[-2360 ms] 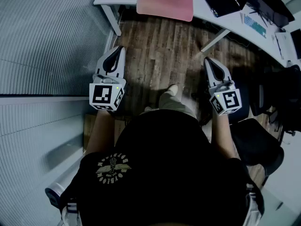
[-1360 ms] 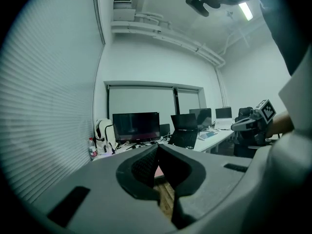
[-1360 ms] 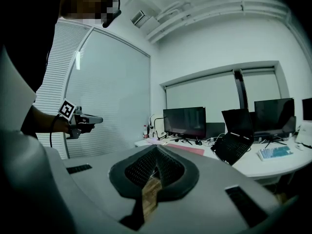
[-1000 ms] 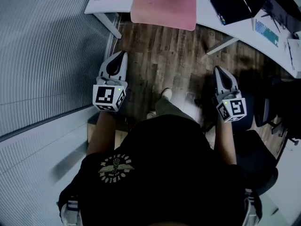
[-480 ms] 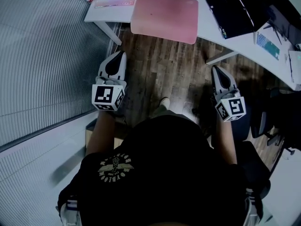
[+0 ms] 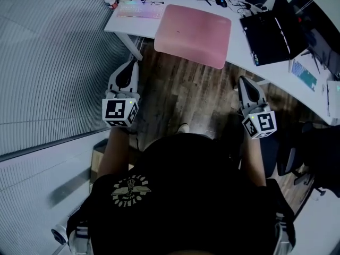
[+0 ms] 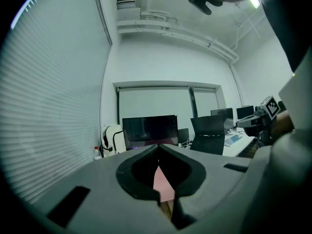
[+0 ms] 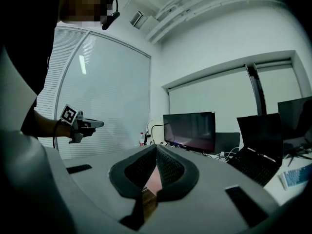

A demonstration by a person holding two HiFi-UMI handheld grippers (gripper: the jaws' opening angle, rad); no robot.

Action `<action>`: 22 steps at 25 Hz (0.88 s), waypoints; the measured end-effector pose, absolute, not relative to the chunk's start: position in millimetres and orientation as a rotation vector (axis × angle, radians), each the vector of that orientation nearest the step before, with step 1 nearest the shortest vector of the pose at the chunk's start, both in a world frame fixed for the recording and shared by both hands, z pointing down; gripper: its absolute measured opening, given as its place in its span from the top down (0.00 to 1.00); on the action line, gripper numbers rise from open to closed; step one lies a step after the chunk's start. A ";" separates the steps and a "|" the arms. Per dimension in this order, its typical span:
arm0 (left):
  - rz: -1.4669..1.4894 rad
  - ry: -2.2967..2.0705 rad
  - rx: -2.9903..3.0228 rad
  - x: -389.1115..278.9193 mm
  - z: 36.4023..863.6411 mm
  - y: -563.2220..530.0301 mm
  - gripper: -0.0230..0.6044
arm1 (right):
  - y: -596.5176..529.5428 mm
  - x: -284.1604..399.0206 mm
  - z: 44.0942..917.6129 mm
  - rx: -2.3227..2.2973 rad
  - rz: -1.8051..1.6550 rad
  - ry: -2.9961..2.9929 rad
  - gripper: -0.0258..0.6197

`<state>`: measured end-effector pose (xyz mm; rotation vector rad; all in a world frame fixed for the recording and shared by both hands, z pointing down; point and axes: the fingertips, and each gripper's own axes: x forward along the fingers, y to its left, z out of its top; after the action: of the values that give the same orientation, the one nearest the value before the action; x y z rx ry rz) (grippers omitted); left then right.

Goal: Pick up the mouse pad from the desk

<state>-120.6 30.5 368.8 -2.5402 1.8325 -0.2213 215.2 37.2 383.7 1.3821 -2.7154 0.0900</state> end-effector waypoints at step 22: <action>-0.242 1.691 -2.657 -115.4 370.1 -12.5 0.95 | 19.4 202.9 391.3 1.500 0.143 -2.708 0.96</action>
<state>-115.4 -12.5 370.1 -2.6569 1.6909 -0.2415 202.9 19.4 391.3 1.4995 -2.7076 0.1425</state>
